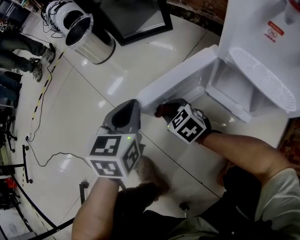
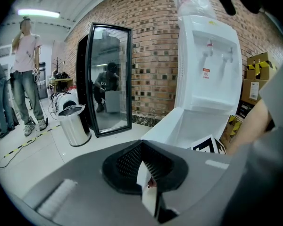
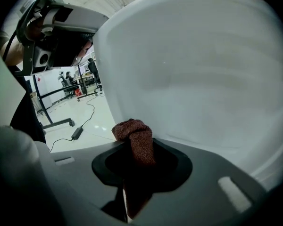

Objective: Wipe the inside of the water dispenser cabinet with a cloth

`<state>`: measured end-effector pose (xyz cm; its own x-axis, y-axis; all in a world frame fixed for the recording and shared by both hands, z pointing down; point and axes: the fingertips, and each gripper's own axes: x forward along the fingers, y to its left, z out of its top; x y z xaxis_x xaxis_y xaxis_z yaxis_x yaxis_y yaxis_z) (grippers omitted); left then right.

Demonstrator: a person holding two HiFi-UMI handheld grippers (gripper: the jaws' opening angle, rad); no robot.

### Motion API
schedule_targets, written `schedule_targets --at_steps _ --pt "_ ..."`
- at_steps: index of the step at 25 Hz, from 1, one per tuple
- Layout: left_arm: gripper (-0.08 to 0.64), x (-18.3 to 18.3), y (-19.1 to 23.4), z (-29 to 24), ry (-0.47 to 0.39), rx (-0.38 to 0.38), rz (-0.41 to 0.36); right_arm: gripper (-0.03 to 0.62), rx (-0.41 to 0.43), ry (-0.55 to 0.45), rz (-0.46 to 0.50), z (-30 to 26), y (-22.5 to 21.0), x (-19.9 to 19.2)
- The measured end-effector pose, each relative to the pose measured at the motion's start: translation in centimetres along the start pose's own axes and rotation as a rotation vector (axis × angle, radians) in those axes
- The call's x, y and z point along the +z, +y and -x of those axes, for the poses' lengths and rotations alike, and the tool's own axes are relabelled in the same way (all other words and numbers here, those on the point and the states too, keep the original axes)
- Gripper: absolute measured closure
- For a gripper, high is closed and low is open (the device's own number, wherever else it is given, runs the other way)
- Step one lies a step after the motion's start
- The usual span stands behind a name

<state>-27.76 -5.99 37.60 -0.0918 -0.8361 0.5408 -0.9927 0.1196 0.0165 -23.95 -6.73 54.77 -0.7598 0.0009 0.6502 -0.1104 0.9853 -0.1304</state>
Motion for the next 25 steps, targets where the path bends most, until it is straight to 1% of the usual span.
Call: schedule_targets --at_steps 4,9,16,19,25 --pt "0.560 0.0 0.0 -0.1 -0.001 0.005 0.004 0.480 -0.017 0.001 -0.016 -0.3 -0.4 -0.1" --pt "0.560 -0.1 -0.2 0.1 -0.004 -0.005 0.006 0.480 -0.081 -0.019 -0.096 -0.4 -2.6 0.4" --pt "0.560 -0.1 -0.1 0.1 -0.007 -0.007 0.009 0.480 -0.118 -0.021 -0.160 -0.2 -4.1 -0.1" --pt "0.560 -0.1 -0.1 0.1 -0.008 -0.004 0.010 0.480 -0.163 -0.011 -0.198 0.5 -5.7 -1.0" --pt "0.560 -0.2 -0.1 0.0 -0.007 0.003 0.007 0.480 -0.290 -0.006 -0.281 2.5 -10.6 -3.2"
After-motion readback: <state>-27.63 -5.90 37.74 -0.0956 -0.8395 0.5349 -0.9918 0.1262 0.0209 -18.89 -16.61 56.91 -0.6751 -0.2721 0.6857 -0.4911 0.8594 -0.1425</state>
